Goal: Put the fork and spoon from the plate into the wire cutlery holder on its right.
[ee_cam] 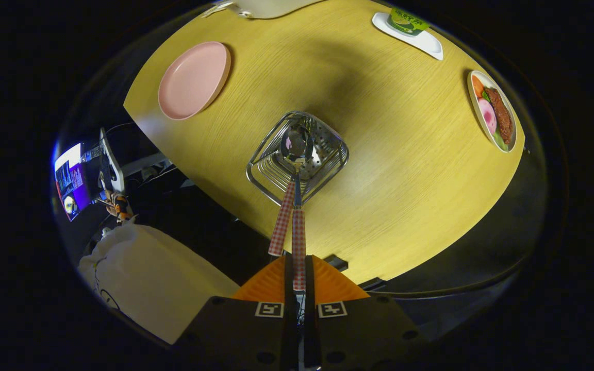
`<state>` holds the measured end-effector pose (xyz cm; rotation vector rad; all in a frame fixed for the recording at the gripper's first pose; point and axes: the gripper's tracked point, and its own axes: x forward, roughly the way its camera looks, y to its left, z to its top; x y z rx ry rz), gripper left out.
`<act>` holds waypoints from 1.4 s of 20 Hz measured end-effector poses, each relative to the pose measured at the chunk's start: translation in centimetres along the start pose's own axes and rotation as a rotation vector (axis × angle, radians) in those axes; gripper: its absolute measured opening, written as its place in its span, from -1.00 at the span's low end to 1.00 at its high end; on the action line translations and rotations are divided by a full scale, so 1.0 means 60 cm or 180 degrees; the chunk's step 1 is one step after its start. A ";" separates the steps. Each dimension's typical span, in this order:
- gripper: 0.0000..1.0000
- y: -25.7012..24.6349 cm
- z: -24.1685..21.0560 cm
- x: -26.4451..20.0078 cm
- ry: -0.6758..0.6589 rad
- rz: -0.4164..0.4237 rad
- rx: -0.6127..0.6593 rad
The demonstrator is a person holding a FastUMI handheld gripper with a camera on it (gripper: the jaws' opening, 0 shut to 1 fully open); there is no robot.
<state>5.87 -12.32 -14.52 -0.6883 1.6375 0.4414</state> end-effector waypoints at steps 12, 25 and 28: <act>-0.20 0.002 0.022 -0.010 -0.0401 0.0050 0.0185; 0.99 0.055 0.050 -0.121 -0.1881 0.0308 0.0572; 0.99 0.057 0.051 -0.172 -0.2395 0.0158 0.0657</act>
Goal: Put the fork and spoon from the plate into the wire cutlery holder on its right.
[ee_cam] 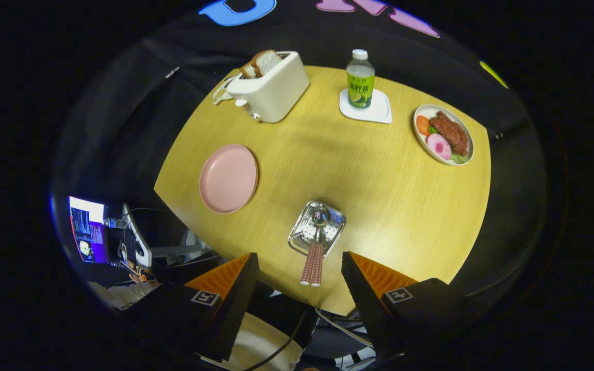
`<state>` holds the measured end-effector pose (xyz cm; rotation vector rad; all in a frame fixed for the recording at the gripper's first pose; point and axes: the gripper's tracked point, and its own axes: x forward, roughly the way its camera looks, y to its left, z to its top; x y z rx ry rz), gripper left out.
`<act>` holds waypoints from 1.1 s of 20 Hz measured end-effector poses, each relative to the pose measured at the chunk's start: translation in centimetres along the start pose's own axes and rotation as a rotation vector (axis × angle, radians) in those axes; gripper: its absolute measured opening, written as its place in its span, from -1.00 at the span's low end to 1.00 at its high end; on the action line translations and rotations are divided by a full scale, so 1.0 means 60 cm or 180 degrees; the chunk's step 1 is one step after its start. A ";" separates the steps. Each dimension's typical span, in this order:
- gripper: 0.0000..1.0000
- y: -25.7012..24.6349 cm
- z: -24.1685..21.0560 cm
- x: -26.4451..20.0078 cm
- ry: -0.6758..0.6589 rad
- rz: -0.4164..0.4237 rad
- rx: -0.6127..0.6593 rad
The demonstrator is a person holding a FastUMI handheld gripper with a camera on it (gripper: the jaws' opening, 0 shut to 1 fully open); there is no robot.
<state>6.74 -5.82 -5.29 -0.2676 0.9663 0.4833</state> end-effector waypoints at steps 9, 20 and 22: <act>0.98 0.081 0.140 -0.168 -0.1930 -0.0245 0.0520; 0.97 0.169 0.205 -0.391 -0.3919 -0.1232 0.0462; 0.98 0.180 0.202 -0.409 -0.4167 -0.1314 0.0395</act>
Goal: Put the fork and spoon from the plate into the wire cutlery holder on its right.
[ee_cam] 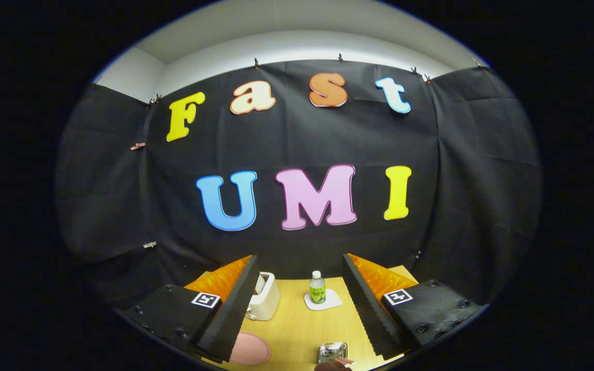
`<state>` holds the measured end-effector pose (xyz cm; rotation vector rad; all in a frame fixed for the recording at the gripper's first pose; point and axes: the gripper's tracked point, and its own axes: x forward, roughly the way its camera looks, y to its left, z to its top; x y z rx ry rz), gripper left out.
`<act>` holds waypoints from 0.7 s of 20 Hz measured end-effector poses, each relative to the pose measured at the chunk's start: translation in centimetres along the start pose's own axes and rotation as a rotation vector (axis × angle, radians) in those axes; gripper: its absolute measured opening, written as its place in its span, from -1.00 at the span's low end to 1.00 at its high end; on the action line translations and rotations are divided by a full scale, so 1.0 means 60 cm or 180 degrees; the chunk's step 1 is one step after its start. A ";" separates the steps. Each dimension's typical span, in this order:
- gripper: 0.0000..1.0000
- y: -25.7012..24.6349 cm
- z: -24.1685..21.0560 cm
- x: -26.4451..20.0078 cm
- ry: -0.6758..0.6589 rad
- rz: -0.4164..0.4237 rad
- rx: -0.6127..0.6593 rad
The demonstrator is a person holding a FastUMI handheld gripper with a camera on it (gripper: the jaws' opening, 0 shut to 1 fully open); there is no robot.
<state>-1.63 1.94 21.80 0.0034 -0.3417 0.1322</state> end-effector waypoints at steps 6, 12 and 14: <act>0.97 0.008 -0.015 -0.026 -0.0363 -0.0106 -0.0194; 0.97 -0.011 -0.089 -0.061 -0.0278 -0.0064 0.0173; 0.97 -0.026 -0.112 -0.064 -0.0206 -0.0045 0.0226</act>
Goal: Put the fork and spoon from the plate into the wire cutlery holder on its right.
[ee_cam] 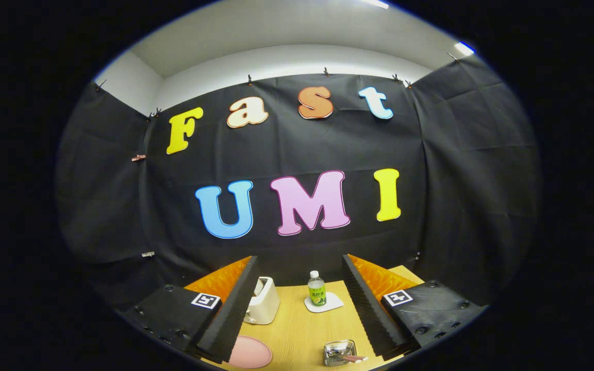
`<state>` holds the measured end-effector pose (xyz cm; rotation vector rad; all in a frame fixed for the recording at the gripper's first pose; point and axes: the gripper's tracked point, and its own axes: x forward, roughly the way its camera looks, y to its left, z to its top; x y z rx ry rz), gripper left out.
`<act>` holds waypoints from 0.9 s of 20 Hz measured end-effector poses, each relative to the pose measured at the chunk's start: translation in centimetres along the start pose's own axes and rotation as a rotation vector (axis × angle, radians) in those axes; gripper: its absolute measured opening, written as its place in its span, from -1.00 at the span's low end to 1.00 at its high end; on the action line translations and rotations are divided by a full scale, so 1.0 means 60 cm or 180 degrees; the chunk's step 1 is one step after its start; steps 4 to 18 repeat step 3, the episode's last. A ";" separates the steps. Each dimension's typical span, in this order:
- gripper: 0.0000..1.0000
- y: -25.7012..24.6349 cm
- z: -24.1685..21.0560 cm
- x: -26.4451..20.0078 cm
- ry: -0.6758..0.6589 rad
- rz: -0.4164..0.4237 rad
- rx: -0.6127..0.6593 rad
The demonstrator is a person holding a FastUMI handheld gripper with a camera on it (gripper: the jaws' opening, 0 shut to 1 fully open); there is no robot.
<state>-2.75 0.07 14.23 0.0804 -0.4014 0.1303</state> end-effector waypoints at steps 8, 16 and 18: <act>0.97 -0.009 -0.024 -0.010 0.0124 0.0095 -0.0114; 0.97 -0.009 -0.024 -0.010 0.0124 0.0095 -0.0114; 0.97 -0.009 -0.024 -0.010 0.0124 0.0095 -0.0114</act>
